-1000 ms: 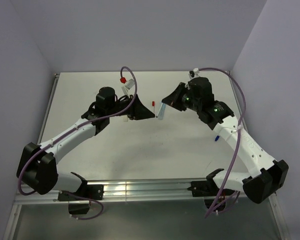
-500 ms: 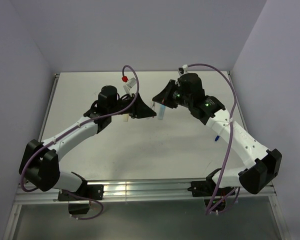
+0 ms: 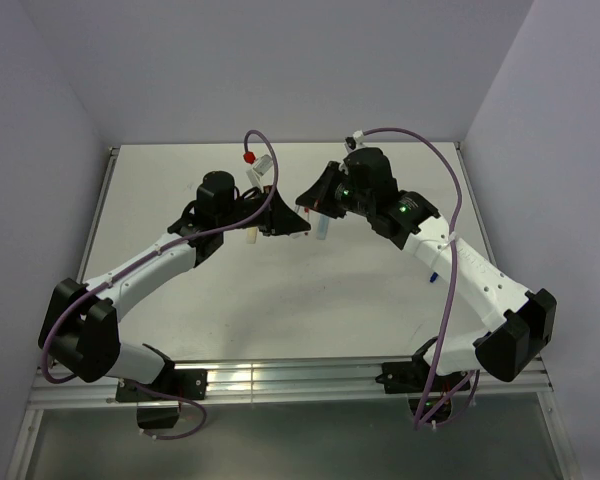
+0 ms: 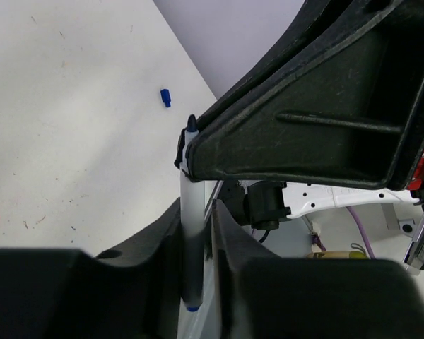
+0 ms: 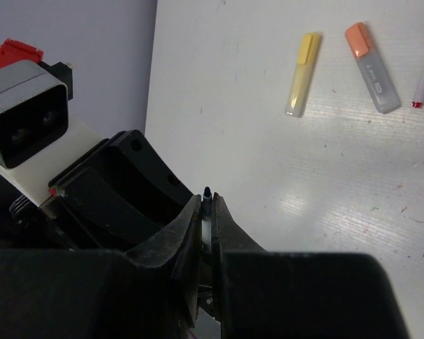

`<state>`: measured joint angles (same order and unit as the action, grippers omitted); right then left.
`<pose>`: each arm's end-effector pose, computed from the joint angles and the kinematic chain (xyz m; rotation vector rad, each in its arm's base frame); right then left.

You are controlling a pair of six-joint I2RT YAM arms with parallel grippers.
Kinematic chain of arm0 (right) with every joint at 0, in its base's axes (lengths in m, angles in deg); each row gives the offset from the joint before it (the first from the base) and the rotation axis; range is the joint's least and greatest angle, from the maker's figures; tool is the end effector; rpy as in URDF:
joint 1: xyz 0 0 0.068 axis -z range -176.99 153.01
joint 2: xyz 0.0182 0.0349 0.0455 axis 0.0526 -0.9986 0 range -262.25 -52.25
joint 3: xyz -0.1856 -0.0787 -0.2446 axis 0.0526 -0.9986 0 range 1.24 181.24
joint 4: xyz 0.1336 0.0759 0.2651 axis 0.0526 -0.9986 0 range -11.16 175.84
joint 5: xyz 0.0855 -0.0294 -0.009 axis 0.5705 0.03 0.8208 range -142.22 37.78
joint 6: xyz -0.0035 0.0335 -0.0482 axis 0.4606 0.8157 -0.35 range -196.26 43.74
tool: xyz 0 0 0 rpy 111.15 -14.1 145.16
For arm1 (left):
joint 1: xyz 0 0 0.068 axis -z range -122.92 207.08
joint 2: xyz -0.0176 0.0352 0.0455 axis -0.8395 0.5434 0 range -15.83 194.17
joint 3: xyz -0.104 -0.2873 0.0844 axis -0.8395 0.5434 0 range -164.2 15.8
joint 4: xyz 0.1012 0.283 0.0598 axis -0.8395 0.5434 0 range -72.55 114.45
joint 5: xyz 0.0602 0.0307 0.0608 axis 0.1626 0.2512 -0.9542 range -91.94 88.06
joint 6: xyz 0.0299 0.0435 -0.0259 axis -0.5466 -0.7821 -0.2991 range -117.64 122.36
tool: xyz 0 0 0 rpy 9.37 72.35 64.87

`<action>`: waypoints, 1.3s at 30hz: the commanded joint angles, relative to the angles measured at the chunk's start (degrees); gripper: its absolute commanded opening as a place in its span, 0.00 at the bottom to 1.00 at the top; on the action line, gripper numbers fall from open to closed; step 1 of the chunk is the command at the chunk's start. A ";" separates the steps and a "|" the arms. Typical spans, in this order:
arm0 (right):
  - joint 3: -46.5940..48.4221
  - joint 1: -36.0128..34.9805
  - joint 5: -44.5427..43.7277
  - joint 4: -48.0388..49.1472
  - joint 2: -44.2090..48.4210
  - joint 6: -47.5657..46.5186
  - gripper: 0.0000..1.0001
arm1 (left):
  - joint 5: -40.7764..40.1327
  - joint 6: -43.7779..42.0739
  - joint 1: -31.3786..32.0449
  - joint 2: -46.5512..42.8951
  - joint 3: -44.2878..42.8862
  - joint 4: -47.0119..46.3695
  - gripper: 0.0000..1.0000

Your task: Insert the pens into the pen caps

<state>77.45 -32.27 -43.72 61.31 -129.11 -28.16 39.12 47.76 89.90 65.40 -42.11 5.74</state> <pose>0.2804 0.2061 0.4221 0.1407 2.1709 1.0381 0.2951 -0.2235 0.3372 0.3757 1.9916 -1.5604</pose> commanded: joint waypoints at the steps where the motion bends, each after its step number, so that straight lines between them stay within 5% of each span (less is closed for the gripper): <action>1: 1.67 -0.40 -3.30 0.89 0.39 -1.07 0.00 | 0.16 -0.49 0.32 -2.13 -1.42 -2.18 0.22; 4: 2.01 -0.40 -3.31 0.63 0.22 -1.69 0.00 | -0.10 -0.93 0.32 -2.57 -1.15 -1.66 0.13; 5: 2.19 -0.40 -3.13 0.54 0.13 -1.95 0.00 | -0.36 -1.11 0.32 -2.57 -1.50 -1.39 0.00; 9: 3.16 -0.40 -3.48 -0.59 -0.13 -3.53 0.02 | -0.98 -1.55 0.32 -3.01 -1.68 -0.69 0.00; 13: 5.44 -0.31 -10.14 -5.42 1.79 -5.20 0.45 | -3.34 -3.12 0.32 -3.54 -2.56 3.08 0.00; 15: 6.67 0.83 -13.13 -8.15 2.24 -6.78 0.55 | -5.45 -3.66 0.40 -4.15 -3.44 7.73 0.00; 21: 1.94 10.66 -13.76 -14.57 7.42 -9.59 0.56 | -9.42 -5.59 0.32 -8.44 -2.30 17.14 0.00; 29: -18.36 32.20 -17.19 -14.85 13.93 -15.49 0.54 | -9.24 -12.97 3.12 -18.38 2.18 25.58 0.00; 39: -26.28 45.31 -18.76 -14.05 5.23 -12.24 0.50 | -11.61 -15.88 3.39 -31.83 10.00 29.72 0.00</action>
<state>51.37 11.92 -59.83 46.38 -123.09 -41.14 29.31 34.15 93.18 35.31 -33.66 34.59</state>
